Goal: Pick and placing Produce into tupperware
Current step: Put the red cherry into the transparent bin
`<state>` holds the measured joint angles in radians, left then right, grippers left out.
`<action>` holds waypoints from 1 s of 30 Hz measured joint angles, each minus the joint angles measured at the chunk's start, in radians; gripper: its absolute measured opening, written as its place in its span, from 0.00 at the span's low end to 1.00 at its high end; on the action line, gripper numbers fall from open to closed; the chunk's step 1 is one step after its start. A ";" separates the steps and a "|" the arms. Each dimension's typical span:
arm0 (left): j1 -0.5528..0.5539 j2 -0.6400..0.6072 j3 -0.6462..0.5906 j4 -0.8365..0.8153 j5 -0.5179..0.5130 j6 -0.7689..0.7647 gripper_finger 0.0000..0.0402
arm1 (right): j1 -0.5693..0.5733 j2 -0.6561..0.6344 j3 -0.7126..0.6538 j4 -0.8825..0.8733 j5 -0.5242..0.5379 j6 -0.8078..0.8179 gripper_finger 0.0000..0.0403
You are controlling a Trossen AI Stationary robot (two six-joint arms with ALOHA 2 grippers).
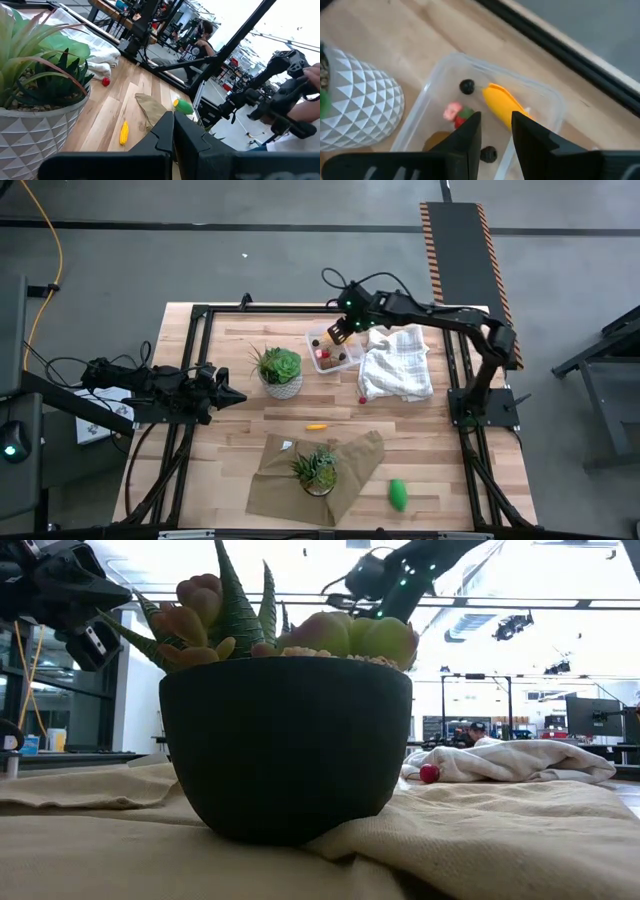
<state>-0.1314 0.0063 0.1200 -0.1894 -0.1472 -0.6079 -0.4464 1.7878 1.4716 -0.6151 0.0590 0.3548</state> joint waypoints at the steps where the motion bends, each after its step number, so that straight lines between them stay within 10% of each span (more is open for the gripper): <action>1: 0.000 0.000 0.000 0.000 0.000 0.000 0.00 | 0.004 -0.020 -0.016 0.006 0.020 0.013 0.24; 30: 0.000 0.000 0.000 0.000 0.000 0.000 0.00 | 0.526 -0.500 -0.659 0.284 0.679 0.579 0.24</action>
<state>-0.1314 0.0063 0.1196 -0.1898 -0.1471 -0.6079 0.0796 1.2881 0.8122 -0.3309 0.7377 0.9341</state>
